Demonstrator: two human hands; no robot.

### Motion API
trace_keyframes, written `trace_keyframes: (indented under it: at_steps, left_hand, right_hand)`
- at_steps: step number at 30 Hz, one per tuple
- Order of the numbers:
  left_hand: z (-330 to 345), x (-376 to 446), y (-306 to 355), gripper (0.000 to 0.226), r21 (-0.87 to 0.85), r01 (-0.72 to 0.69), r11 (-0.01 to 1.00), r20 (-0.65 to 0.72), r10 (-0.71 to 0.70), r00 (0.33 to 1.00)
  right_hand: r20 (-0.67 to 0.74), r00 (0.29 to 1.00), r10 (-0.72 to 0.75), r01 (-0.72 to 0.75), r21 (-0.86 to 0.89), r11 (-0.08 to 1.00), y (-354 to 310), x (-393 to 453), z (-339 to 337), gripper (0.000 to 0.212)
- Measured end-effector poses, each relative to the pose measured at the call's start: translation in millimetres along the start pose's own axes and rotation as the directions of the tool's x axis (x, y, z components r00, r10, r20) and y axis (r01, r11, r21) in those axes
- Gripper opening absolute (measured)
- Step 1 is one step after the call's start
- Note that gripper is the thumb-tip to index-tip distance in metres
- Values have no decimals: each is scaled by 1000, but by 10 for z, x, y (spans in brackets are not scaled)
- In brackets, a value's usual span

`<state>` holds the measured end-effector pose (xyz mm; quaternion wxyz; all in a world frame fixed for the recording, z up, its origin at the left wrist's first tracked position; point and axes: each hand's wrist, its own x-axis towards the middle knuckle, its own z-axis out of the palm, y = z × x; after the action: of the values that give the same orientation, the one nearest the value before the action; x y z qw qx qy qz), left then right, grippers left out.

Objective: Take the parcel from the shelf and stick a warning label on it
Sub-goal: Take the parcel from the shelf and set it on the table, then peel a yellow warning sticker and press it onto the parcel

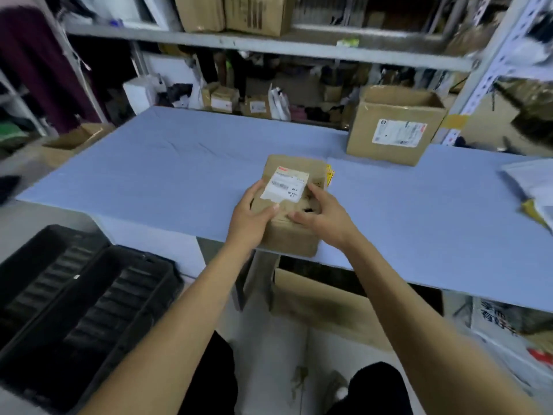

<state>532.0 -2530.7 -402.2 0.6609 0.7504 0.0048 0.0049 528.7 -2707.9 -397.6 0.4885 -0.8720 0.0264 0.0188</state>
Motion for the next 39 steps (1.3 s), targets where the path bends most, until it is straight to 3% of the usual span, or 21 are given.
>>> trace_keyframes:
  at_steps: [4,8,11,13,15,17,22,24,27,30,32,36,39]
  left_hand:
    - [97,-257,107,46,277,-29,960,-55,47,997]
    - [87,-434,34,69,412,-50,910,-38,72,997]
    - [18,-379,-54,98,296,-3,955,-121,40,992]
    - [-83,-237,-123,96,279,-45,959,-159,93,983]
    - [-251,9,-196,89,452,-101,886,-80,153,985]
    - [-460,286,-225,89,477,-115,871,17,122,992]
    - [-870,958,-300,96,387,-221,895,266,122,956]
    - [-923,1173,-364,92,222,-193,956,298,122,947]
    - [-844,1403,-513,80,94,-168,981,152,153,977]
    - [-675,1603,-641,66,216,-178,960,-80,199,977]
    - [-612,1743,-680,64,262,-188,947,-150,232,961]
    - [-548,1891,-687,79,342,-225,912,-151,290,945]
    - [-450,1853,-676,98,541,-263,799,-59,348,936]
  right_hand:
    - [-20,998,61,-59,58,997,-92,-130,45,98]
    - [-4,996,86,-85,78,993,-228,-141,231,98]
    - [56,996,71,-76,94,993,-372,-111,404,98]
    - [93,995,43,-52,99,994,-365,-24,495,89]
    - [73,997,29,-35,81,996,-303,109,529,94]
    - [7,1000,4,-4,70,998,-225,244,507,98]
    - [-124,989,-86,77,-75,994,-40,781,336,93]
    - [-115,987,-110,101,-87,991,-7,1002,304,89]
    - [-197,966,-166,133,-168,977,40,1265,400,82]
    - [-296,921,-252,175,-264,949,74,1440,542,76]
    - [-324,897,-301,202,-306,931,117,1561,588,76]
    - [-322,879,-353,210,-403,891,226,1775,591,78]
    - [-309,872,-381,240,-408,881,278,1769,619,83]
